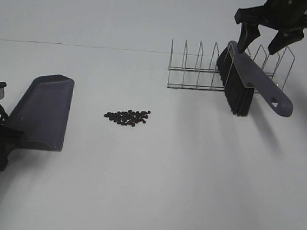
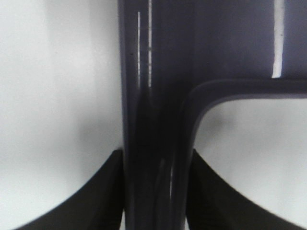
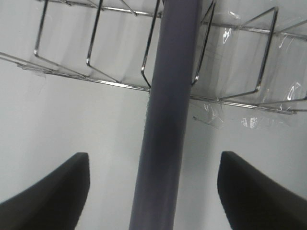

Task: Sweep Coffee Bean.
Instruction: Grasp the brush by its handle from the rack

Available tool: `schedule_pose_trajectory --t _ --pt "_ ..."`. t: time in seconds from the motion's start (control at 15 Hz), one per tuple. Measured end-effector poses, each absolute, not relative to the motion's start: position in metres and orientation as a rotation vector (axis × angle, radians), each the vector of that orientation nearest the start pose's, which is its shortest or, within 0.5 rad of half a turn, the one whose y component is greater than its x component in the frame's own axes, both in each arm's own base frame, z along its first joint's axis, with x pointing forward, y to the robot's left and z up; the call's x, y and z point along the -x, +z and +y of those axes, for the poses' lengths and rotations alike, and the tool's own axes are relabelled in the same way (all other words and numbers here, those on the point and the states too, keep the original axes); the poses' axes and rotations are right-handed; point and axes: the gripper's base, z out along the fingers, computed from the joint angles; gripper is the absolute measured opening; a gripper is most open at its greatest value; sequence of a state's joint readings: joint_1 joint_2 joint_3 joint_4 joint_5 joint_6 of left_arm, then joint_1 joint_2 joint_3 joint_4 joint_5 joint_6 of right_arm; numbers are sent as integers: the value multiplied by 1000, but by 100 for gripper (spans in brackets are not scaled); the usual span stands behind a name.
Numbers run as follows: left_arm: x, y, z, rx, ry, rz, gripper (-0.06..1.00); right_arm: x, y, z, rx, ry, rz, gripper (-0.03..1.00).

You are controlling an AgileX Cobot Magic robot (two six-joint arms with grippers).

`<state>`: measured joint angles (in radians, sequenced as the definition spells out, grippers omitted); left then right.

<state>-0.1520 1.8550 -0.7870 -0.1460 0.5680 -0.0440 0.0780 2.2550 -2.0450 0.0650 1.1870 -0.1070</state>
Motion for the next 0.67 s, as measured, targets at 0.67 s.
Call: schedule_pose_trajectory --t 0.67 --pt "-272 96 -49 19 -128 3125 32 -503 159 44 243 79 2853 62"
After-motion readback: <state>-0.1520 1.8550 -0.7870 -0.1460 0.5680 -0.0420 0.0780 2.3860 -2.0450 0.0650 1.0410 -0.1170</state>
